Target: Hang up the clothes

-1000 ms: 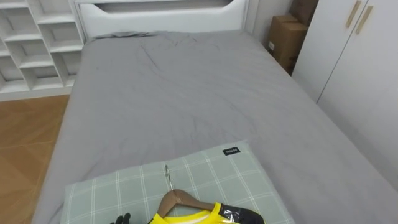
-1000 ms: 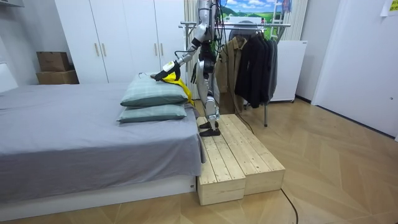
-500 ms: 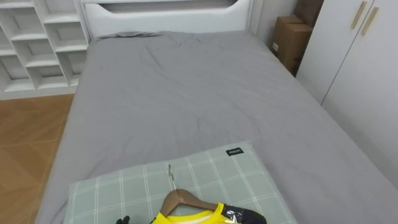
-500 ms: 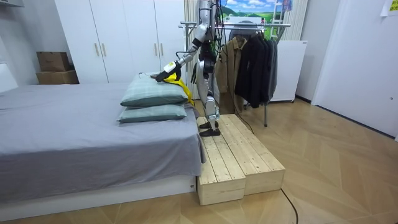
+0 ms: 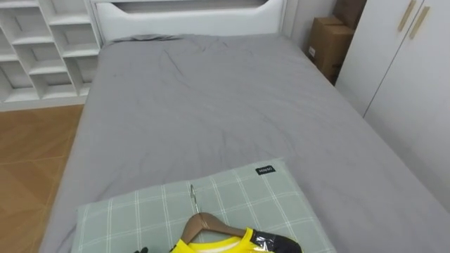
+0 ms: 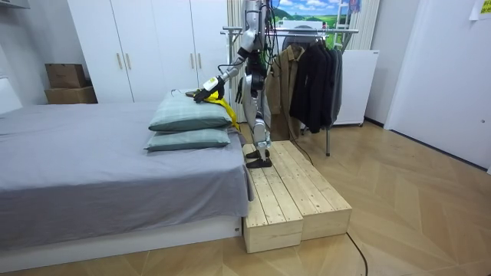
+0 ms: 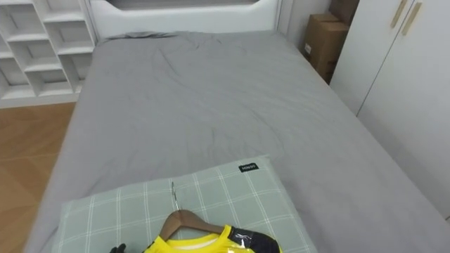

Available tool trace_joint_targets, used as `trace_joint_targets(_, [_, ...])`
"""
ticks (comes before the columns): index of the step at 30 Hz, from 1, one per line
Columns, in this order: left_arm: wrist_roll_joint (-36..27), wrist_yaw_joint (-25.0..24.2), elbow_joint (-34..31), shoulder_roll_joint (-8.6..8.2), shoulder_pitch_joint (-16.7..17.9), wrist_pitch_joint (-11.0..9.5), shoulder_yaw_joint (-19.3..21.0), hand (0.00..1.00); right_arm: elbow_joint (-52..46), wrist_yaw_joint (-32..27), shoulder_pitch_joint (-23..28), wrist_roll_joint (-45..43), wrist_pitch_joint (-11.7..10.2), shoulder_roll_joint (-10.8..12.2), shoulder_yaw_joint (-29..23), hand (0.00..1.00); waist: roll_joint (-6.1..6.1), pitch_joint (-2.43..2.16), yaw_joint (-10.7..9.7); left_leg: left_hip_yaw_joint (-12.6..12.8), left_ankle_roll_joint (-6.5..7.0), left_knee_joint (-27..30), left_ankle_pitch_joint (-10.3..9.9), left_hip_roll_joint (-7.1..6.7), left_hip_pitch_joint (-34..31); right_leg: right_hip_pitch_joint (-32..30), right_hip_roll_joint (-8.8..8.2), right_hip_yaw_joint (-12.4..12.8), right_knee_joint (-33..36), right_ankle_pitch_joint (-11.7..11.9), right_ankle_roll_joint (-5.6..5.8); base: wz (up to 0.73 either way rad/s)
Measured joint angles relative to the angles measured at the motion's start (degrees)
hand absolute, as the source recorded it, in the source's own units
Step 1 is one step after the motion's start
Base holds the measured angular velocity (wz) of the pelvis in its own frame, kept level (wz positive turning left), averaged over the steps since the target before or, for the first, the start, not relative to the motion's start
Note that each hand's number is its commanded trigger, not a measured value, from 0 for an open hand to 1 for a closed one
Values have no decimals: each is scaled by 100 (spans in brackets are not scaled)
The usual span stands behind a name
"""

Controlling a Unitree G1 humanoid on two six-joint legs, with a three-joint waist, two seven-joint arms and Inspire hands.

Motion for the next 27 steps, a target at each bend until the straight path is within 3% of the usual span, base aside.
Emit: trace_joint_targets(27, [9,-13,-257,-38,-133,-6,-138,0,-21,173,-128,-117,-52,8,198,0,24,-9,-8,49,1,-3,0,7,-186,-205,-7,51,11,1,0,-1])
